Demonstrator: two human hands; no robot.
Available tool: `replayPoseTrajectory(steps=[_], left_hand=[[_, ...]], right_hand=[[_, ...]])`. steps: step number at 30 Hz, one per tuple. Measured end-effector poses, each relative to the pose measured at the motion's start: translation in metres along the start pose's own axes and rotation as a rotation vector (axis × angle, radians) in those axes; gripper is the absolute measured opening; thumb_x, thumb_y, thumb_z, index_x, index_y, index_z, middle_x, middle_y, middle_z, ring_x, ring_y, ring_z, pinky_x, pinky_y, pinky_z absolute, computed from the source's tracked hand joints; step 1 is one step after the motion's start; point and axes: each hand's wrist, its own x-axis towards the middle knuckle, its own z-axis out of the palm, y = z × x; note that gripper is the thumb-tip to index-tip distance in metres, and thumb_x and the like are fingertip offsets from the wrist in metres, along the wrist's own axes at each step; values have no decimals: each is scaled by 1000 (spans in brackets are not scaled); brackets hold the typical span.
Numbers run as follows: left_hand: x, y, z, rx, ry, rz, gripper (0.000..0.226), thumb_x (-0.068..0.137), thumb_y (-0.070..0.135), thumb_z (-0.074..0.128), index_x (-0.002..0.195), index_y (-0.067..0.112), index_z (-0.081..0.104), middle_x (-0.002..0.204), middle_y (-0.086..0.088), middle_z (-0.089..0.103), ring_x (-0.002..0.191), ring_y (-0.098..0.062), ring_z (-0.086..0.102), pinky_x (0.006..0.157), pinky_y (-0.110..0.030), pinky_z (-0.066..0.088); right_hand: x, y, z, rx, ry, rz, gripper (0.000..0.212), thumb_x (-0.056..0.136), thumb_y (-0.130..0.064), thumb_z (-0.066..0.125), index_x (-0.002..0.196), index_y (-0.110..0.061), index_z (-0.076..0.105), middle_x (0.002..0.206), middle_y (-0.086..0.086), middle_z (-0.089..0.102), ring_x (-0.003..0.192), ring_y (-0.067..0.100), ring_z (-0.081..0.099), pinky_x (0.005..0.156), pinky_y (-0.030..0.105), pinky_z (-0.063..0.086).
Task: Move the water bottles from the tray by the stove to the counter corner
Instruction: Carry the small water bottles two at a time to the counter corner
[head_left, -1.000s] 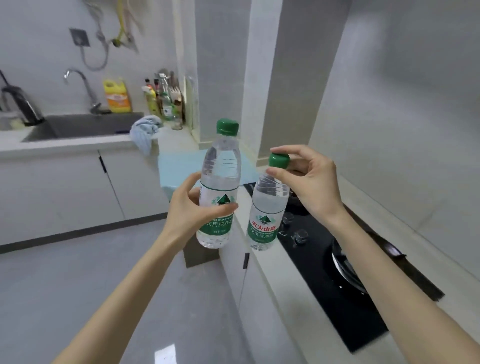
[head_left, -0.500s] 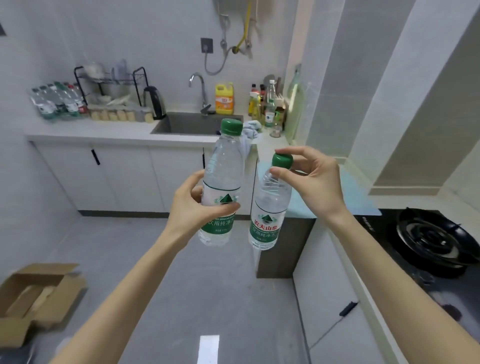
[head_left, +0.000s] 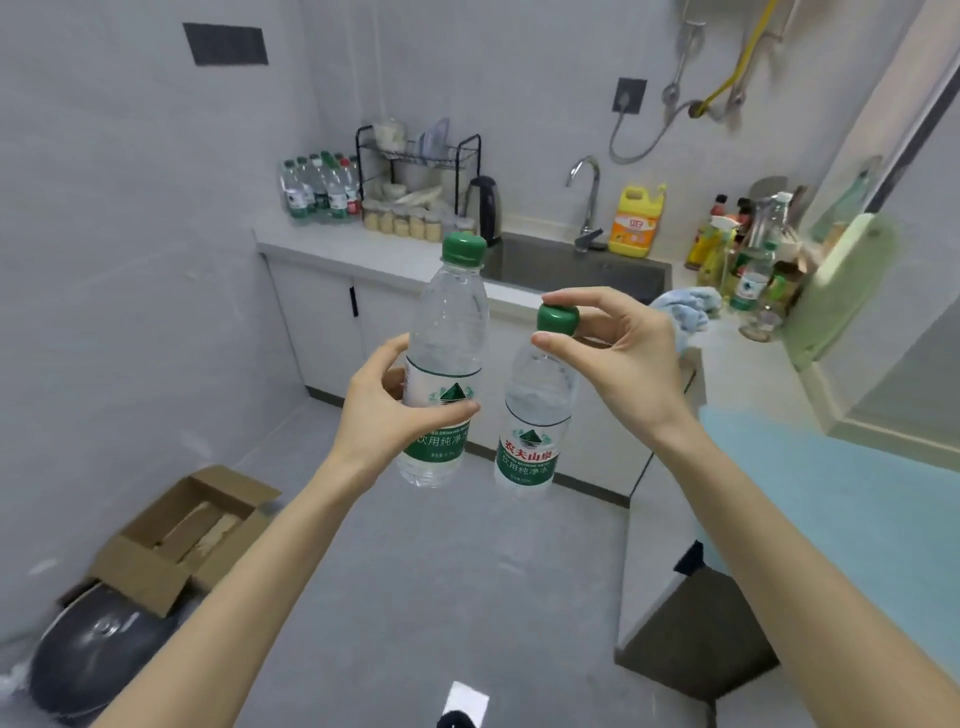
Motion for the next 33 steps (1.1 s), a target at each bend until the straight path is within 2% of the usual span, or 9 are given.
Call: replayPoseTrajectory(steps=[5,13,19,23,27,29,33], left_hand=[[83,-10,-24,27,118,-5,68,56,13,92,115,26,60,92,4,76,84,-9,72,70,-19,55],[189,-37,-72,24,236,-22,72,55,13,93,118,23,60,98,6,75,91,-9,71,77,-25,56],[266,-72,-118,23,304,-45,71,55,10,91,117,22,60,97,6,74,87,-4,71,70,-16,54],[328,-101,-154,17,302,-56,64,55,10,91,109,29,61,95,9,74,85,-2,70,69,-14,54],[392,-126,-191,15,300,-86,74,45,25,96,111,25,61,96,7,75,87,-7,71,73,-21,57],[427,-138,-211,11,297,-102,73,41,32,93,106,29,61,92,8,75,84,-6,71,70,-20,56],[494,-161,-243,24,283,-124,64,53,13,93,104,33,59,89,10,74,79,-2,70,69,-19,54]], right_hand=[[94,34,41,42,-80,-24,34,74,-13,82,106,-14,72,94,1,76,88,14,73,86,39,58],[216,79,110,100,-138,-36,31,74,-12,83,102,-17,73,94,2,76,87,19,72,87,45,56],[291,115,177,121,-179,-30,31,73,-8,83,102,-13,72,90,1,75,83,14,73,83,35,59],[342,144,230,130,-207,-15,31,74,-8,82,103,-13,72,92,1,76,84,15,73,82,32,59],[392,168,281,146,-204,15,32,74,-6,82,104,-12,72,93,3,75,86,17,73,81,30,59],[420,179,308,136,-198,5,32,74,-6,82,103,-14,71,93,3,75,87,19,73,81,32,59],[470,198,355,120,-185,1,33,72,-8,83,102,-18,71,94,2,76,88,21,72,85,38,58]])
